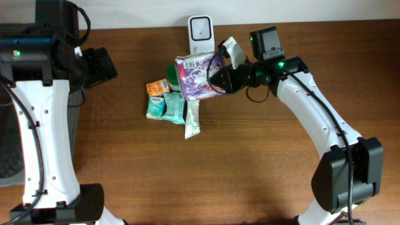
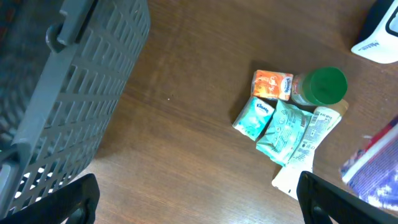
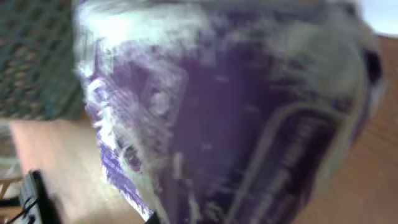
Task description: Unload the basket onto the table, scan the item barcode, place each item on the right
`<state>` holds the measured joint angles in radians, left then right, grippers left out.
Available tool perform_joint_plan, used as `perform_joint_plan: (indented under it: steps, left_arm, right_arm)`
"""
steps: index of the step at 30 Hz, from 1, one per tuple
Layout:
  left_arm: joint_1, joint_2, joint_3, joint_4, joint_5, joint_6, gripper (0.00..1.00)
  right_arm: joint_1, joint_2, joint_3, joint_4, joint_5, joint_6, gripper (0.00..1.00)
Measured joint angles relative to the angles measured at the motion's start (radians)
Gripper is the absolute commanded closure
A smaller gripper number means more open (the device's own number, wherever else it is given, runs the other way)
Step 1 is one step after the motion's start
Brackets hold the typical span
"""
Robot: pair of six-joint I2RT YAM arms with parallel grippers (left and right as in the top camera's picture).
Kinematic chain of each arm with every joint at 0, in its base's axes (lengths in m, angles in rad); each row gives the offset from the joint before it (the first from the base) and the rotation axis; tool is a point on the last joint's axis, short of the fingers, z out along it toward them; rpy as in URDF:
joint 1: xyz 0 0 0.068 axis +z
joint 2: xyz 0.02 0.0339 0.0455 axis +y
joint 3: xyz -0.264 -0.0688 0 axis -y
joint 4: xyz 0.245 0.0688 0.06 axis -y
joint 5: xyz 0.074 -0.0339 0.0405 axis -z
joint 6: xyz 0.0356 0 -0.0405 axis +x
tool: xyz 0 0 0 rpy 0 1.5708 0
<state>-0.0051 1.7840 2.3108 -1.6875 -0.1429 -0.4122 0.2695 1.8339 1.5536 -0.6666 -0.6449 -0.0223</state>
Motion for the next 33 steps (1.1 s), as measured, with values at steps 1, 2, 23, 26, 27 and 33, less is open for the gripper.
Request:
perform_joint_plan:
  steps: [1, 2, 23, 26, 27, 33]
  left_arm:
    - [0.0, 0.0, 0.0, 0.0, 0.0, 0.0, 0.01]
    - [0.0, 0.0, 0.0, 0.0, 0.0, 0.0, 0.01]
    - [0.0, 0.0, 0.0, 0.0, 0.0, 0.0, 0.01]
    - [0.0, 0.0, 0.0, 0.0, 0.0, 0.0, 0.01]
    - [0.0, 0.0, 0.0, 0.0, 0.0, 0.0, 0.01]
    - [0.0, 0.0, 0.0, -0.001, 0.001, 0.0, 0.01]
  right_arm:
    - [0.0, 0.0, 0.002, -0.039, 0.074, 0.026, 0.96]
    - [0.0, 0.001, 0.003, -0.086, 0.144, 0.047, 0.96]
    - [0.175, 0.237, 0.532, -0.779, 0.721, 0.354, 0.01]
    - [0.006, 0.237, 0.54, -0.827, 0.618, 0.236, 0.01]
    - [-0.057, 0.237, 0.519, -0.834, 0.536, 0.158, 0.01]
    - [-0.28, 0.239, 0.106, -0.572, 0.079, -0.084, 0.13]
